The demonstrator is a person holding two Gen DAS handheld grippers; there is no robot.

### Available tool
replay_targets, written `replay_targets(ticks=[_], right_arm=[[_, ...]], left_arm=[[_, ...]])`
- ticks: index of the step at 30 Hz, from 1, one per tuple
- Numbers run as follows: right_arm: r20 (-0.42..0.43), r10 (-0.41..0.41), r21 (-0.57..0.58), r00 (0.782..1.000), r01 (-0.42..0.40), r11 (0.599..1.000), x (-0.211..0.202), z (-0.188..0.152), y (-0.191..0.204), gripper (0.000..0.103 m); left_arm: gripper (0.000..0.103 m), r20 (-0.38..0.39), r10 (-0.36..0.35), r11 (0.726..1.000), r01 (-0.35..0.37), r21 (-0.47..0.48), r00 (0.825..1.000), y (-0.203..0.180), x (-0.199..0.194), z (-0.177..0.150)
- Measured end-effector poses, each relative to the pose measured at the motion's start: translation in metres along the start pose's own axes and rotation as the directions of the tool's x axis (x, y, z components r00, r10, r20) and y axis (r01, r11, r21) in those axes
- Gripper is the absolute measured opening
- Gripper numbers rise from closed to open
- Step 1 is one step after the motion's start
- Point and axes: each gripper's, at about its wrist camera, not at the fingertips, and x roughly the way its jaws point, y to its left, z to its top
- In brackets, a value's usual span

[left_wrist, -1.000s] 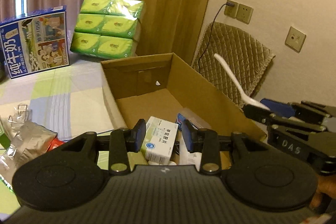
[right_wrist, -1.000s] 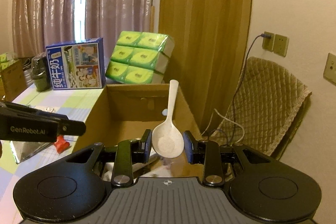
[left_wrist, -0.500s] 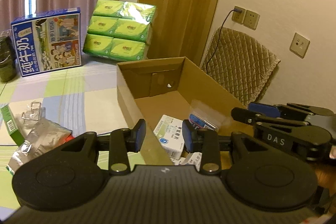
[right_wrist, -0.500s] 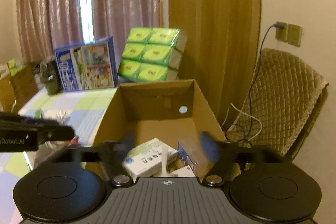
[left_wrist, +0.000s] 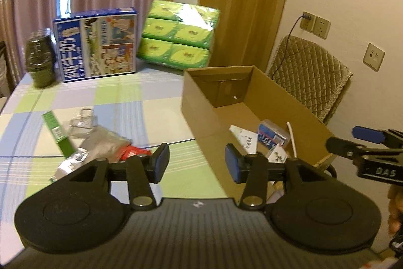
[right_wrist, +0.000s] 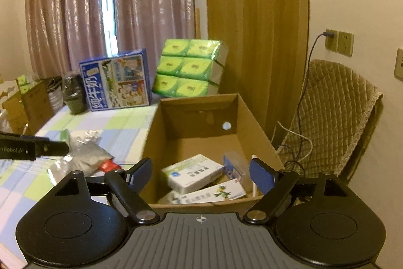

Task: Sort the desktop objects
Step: 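Move both tools back over the foil pouch and red packet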

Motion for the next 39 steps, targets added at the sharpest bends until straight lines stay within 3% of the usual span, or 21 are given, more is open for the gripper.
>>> replay_targets(ticks=[6,13,20,25,30,36,39], right_arm=[[0.044,0.052,-0.017,0.998,-0.052,0.999,-0.022,0.011,0.033,0.096],[0.057,0.151,-0.059,0.987,-0.147,0.987,-0.029,0.017,0.079,0.101],[0.040,0.216,-0.108,0.976,-0.211,0.972,-0.029,0.018,0.111,0.101],[0.009,0.257,-0.136,0.966,-0.253,0.958,-0.025,0.019,0.125,0.101],[-0.054,0.294,-0.210,0.954,-0.299,0.931,-0.003,0.026,0.137,0.101],[-0.220,0.329,-0.293,0.918,-0.384,0.875,0.046,0.039,0.152,0.101],[-0.300,0.323,-0.376,0.897,-0.423,0.825,0.070,0.041,0.163,0.101]], left_arm=[[0.060,0.013,0.050,0.999,-0.050,-0.021,0.999,0.034,-0.042,-0.014],[0.075,0.021,0.142,0.988,-0.140,-0.058,0.990,0.078,-0.085,-0.031],[0.102,0.058,0.215,0.976,-0.211,-0.059,0.975,0.104,-0.123,-0.037],[0.102,0.047,0.233,0.972,-0.233,-0.008,0.971,0.112,-0.133,-0.035],[0.102,-0.010,0.201,0.975,-0.199,0.098,0.979,0.120,-0.120,-0.027],[0.102,-0.093,0.163,0.965,-0.139,0.222,0.982,0.129,-0.085,-0.017],[0.102,-0.124,0.134,0.965,-0.101,0.243,0.983,0.138,-0.066,-0.011]])
